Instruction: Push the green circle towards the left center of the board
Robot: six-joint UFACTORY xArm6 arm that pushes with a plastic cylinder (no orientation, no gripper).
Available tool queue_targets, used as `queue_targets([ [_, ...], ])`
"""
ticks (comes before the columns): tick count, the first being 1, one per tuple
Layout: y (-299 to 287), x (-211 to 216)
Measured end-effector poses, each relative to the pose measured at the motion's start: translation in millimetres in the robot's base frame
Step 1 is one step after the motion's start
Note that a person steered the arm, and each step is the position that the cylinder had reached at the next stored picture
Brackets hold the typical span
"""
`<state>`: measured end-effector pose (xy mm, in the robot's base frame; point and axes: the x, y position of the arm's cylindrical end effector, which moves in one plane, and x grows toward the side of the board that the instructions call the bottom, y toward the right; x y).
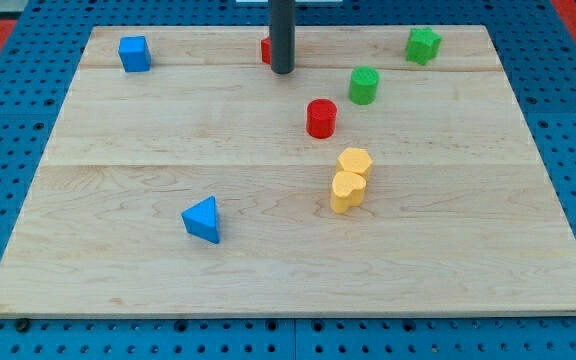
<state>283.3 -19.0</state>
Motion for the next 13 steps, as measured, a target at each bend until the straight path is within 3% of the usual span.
queue_targets([
  [6,9,-8],
  [9,121,-11],
  [10,152,15],
  [11,113,19],
  [12,38,24],
  [13,68,33],
])
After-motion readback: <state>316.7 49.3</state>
